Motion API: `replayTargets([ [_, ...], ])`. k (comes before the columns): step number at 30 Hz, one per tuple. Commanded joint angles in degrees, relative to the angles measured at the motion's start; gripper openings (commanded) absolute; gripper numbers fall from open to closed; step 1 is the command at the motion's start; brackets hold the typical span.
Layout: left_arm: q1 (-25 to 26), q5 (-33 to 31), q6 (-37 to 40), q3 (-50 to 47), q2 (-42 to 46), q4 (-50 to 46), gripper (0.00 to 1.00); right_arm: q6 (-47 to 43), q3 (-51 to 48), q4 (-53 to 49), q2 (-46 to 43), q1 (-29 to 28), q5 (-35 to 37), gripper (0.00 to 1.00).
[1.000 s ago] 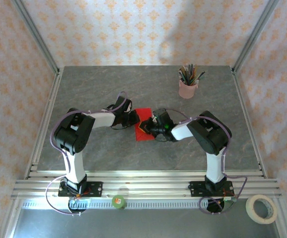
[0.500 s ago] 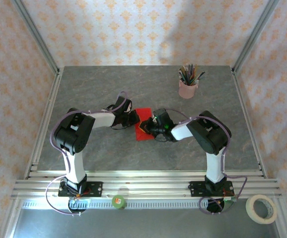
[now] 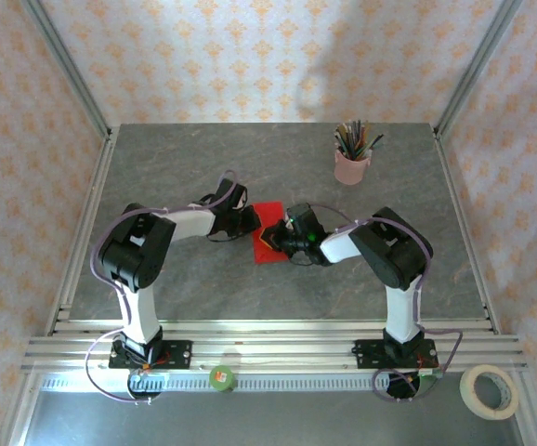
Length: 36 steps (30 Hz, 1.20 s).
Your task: Fold a paper plane with a square sheet of paper (pick it up from the middle)
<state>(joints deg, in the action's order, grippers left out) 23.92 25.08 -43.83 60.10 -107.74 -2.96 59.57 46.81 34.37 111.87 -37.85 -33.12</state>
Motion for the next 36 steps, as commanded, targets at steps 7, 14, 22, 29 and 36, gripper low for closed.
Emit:
replayTargets([
  [7, -4.0, -8.1, -3.6, -1.8, 11.2, -0.7, 0.22, -0.7, -0.7, -4.5, 1.8, 0.0, 2.5, 0.10],
  [14, -4.0, -6.1, -4.7, -7.3, 14.9, 1.5, 0.23, -0.9, -0.4, -5.5, 2.2, 0.0, 2.5, 0.30],
  [22, -3.3, 0.0, -5.7, -12.0, 15.7, 7.1, 0.19, -2.0, -0.6, -8.5, 1.8, -0.1, 4.3, 0.23],
  [29, 0.5, 1.7, -3.7, -11.7, 13.4, 8.6, 0.02, -3.3, -0.8, -11.8, 1.3, -0.1, 6.5, 0.03],
  [36, 2.8, 0.5, -2.8, -9.6, 10.0, 7.7, 0.00, -3.0, -0.7, -11.7, 1.5, -0.1, 6.4, 0.00],
])
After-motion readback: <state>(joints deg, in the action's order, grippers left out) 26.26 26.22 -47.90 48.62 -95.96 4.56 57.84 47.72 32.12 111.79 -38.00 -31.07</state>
